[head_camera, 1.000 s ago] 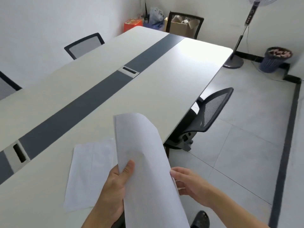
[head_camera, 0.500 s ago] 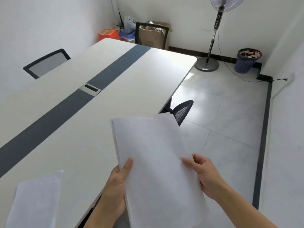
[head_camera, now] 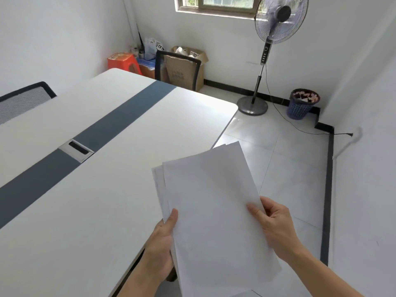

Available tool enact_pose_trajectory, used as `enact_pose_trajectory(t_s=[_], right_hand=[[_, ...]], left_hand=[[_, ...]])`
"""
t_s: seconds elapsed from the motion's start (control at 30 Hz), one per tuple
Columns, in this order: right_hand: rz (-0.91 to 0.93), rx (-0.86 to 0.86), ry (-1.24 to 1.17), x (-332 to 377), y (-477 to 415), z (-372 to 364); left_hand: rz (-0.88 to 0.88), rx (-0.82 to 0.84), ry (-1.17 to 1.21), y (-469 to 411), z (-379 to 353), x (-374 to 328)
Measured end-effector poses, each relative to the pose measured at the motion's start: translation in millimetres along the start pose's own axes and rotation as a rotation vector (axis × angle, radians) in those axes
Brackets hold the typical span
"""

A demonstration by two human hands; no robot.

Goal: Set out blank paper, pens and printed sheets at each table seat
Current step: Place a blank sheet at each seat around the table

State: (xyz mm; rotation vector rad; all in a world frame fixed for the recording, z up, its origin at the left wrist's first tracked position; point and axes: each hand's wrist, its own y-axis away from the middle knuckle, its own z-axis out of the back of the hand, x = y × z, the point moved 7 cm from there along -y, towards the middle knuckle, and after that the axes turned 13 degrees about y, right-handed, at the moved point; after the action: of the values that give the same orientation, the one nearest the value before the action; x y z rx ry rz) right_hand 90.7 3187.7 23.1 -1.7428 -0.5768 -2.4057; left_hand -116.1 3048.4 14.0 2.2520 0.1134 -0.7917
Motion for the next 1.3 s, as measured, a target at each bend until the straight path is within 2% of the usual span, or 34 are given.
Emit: enact_pose_trajectory(t_s=[0.17,0.4,0.57,0.8,1.0,1.17,1.3], right_hand=[[-0.101,-0.086,-0.016,1.4,-67.8,4.0],[-0.125,0.22,0.069,15.3,-173.8,-48.5],[-0.108,0.4,0.153,26.7,-265.9,-85.8],[-0.007,0.491,0.393,35.0,-383.8,-165.1],[0.019,0.512,0.639,21.9,-431.6,-227.9],[-0.022,0.536,0.839,4.4,-438.4,-248.5],[0.014,0.562,1.076,0.6,-434.9,-257.9]], left_hand=[[-0.054,-0.074,-0.006,-41.2,-16.9,-27.2],[-0.196,-0.247,-0.008,-79.6,-15.7,-60.9],[-0.374,-0.449,0.036,-99.8,-33.8,-91.9],[-0.597,-0.662,0.161,-89.3,-41.1,-122.5],[-0.692,-0.821,0.277,-63.9,-17.0,-119.8],[-0.698,-0.836,0.292,-63.8,2.5,-135.1],[-0.642,-0.769,0.272,-81.8,15.0,-153.8]])
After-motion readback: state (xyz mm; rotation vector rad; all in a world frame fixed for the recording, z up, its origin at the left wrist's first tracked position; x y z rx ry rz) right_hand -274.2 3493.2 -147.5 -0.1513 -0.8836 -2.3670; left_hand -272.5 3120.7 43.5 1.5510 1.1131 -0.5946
